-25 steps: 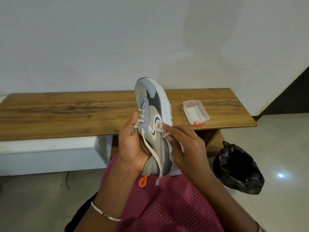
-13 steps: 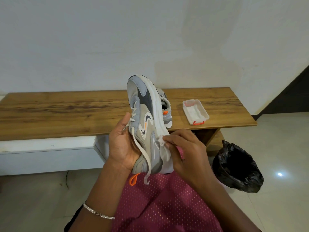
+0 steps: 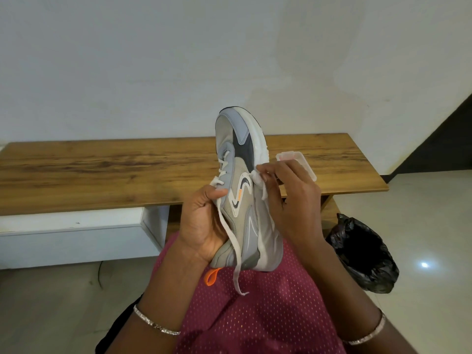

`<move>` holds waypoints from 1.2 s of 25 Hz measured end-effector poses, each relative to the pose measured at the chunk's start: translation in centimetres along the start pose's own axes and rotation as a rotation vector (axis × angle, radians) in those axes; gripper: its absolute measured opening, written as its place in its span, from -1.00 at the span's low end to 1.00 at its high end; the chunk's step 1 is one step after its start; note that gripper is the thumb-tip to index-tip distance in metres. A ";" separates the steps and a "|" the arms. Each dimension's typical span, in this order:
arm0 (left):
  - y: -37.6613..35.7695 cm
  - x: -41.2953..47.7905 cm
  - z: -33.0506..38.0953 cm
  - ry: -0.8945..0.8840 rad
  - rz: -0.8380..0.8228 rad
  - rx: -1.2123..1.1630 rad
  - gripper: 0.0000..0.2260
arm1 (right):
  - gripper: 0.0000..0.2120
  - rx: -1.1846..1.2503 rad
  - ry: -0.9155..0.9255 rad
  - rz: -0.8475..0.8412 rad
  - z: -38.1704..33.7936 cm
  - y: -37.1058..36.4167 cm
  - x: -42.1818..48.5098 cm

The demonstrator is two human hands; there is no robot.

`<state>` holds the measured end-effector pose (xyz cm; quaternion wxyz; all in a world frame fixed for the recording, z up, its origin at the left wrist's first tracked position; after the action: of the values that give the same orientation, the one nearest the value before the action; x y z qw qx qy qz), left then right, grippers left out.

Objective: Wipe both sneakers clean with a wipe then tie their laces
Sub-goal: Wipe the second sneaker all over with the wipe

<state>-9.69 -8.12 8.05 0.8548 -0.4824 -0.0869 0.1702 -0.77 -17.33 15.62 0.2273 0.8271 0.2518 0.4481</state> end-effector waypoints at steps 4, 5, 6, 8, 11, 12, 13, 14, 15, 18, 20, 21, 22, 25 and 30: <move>1.3 0.1 1.2 -0.038 0.041 0.007 -0.57 | -0.87 0.050 0.039 -0.163 -0.3 -1.1 -2.8; 1.5 0.0 1.2 -0.035 0.049 0.004 -0.59 | -0.87 0.055 0.020 -0.202 -0.3 -1.2 -3.8; 1.7 0.0 1.3 -0.031 0.058 0.006 -0.60 | -0.87 0.064 -0.002 -0.240 -0.2 -1.3 -4.7; 1.7 -0.1 1.2 -0.024 0.079 0.011 -0.60 | -0.87 0.074 -0.038 -0.300 -0.1 -1.3 -5.6; 1.1 -0.1 1.1 -0.037 0.083 0.018 -0.60 | -0.87 0.071 -0.068 -0.311 0.0 -1.3 -5.3; 0.9 0.0 1.1 -0.035 0.082 0.031 -0.59 | -0.87 0.085 -0.081 -0.295 0.0 -1.3 -4.6; 0.8 0.1 0.9 -0.020 0.081 0.042 -0.57 | -0.88 0.108 -0.096 -0.275 0.0 -1.4 -3.8; 0.6 0.2 0.7 0.002 0.074 0.049 -0.54 | -0.88 0.130 -0.107 -0.252 0.0 -1.4 -3.1; 0.4 0.2 0.4 0.023 0.069 0.053 -0.51 | -0.88 0.148 -0.108 -0.227 -0.2 -1.4 -2.3; 0.3 0.1 0.2 0.037 0.052 0.020 -0.51 | -0.89 0.215 -0.080 -0.216 -1.3 -2.0 -1.3; 0.7 0.0 0.4 0.030 0.050 -0.014 -0.51 | -0.91 0.253 -0.074 -0.277 -2.1 -2.6 -2.3; 1.0 0.1 0.6 0.027 0.056 -0.012 -0.49 | -0.91 0.287 -0.088 -0.319 -2.3 -2.8 -2.9; 1.3 0.1 0.7 0.025 0.070 -0.003 -0.47 | -0.91 0.332 -0.108 -0.367 -2.4 -3.0 -3.6; 1.8 0.3 0.8 0.029 0.106 -0.008 -0.48 | -0.90 0.336 -0.074 -0.444 -3.0 -3.3 -4.4; 0.5 0.7 0.1 0.045 0.061 -0.058 -0.54 | -0.88 0.209 0.020 -0.286 -2.4 -3.0 -1.6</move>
<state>-9.18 -7.55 7.64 0.8367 -0.5132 -0.0578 0.1826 -4.21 -15.64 13.96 0.1988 0.7976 0.4143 0.3908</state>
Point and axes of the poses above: each hand's wrist, its own x-axis towards the middle knuckle, its own y-axis out of the back of the hand, z = x × y, the point moved 9 cm from there along x, towards the middle knuckle, and after that the axes turned 5 degrees about -z, right-handed, at the moved point
